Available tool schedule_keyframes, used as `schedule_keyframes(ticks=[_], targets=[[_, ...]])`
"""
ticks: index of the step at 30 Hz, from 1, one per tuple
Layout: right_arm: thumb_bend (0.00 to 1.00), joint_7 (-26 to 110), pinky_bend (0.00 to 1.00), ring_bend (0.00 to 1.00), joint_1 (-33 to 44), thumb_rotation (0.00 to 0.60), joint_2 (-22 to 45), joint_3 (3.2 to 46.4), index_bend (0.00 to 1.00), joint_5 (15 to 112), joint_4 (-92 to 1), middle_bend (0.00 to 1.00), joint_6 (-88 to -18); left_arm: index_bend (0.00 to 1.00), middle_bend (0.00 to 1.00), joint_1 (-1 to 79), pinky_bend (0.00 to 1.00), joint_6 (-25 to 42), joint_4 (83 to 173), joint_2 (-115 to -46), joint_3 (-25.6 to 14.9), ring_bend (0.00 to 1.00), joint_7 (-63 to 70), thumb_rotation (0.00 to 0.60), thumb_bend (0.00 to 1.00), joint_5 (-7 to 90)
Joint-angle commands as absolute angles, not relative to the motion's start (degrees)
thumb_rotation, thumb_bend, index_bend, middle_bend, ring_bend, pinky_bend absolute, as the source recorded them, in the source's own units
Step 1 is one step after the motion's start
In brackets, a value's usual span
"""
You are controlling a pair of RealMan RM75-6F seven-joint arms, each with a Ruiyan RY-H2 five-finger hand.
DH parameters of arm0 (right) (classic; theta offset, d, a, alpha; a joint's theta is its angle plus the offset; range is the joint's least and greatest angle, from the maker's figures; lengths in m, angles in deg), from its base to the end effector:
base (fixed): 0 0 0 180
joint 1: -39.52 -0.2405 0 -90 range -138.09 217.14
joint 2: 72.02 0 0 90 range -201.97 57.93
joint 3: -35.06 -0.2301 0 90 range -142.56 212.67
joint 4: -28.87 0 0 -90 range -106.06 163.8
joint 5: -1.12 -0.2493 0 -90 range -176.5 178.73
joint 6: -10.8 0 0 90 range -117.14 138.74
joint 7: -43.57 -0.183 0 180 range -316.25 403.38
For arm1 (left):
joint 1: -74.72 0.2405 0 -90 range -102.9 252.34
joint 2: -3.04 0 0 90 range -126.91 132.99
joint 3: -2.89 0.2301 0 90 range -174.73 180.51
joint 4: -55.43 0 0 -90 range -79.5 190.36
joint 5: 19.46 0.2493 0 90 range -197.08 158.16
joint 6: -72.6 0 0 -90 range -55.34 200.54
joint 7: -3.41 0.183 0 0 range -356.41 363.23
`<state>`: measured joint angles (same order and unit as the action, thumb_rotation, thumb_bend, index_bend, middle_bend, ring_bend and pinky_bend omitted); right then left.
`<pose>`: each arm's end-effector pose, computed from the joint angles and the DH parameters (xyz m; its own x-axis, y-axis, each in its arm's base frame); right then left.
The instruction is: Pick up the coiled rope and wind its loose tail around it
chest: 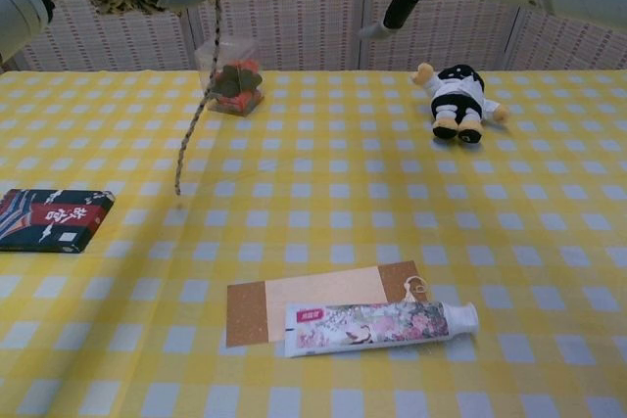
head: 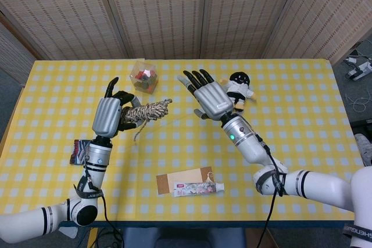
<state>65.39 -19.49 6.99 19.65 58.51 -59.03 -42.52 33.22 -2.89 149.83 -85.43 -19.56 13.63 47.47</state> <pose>-0.0102 -0.4318 -0.0022 0.4910 -0.0485 0.8698 -0.7611 -0.5098 0.4012 -0.0358 0.3856 0.0333 -0.0452 -0.0812 0.9957 0.9361 -0.3515 0.0139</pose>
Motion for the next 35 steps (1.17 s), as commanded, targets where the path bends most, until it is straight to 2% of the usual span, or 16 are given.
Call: schedule_keyframes(ticks=[1,4,7,11,20,35], targets=[[0.23,65.6,0.0,0.0,-17.6,0.6,4.1,20.0,0.0,59.6,-62.2,0.0,-44.5,0.76,0.61,33.4,0.0,-2.9,149.9,-85.1,-19.7,0.42,13.6,0.6,0.25,47.4],[0.24,66.5,0.0,0.0,-15.0,0.6,1.2,21.2,0.0,61.3,-65.1,0.0,-47.4,0.76,0.61,33.7,0.0,-3.0,149.9,-84.7,-19.8,0.42,13.6,0.6,0.25,47.2],[0.29,67.1,0.0,0.0,-11.7,0.6,-1.7,23.3,0.0,63.4,-67.6,0.0,-50.4,0.76,0.61,34.0,0.0,-3.0,149.7,-84.1,-19.7,0.42,13.7,0.6,0.25,47.1],[0.32,67.6,0.0,0.0,-7.1,0.6,-4.9,26.1,0.0,66.1,-69.7,0.04,-54.5,0.76,0.61,34.2,0.0,-2.8,149.2,-83.7,-19.5,0.42,14.0,0.6,0.25,46.8],[0.33,63.6,0.0,0.0,4.0,0.6,-10.9,31.7,0.0,73.7,-72.8,0.07,-63.5,0.76,0.61,35.3,0.0,-2.4,146.9,-82.6,-19.0,0.42,14.1,0.6,0.25,45.9],[0.33,58.5,0.0,0.0,19.3,0.6,-14.1,37.4,0.0,82.5,-70.7,0.07,-75.6,0.76,0.61,37.4,0.0,-2.6,144.8,-80.9,-18.8,0.42,12.9,0.6,0.25,44.4]])
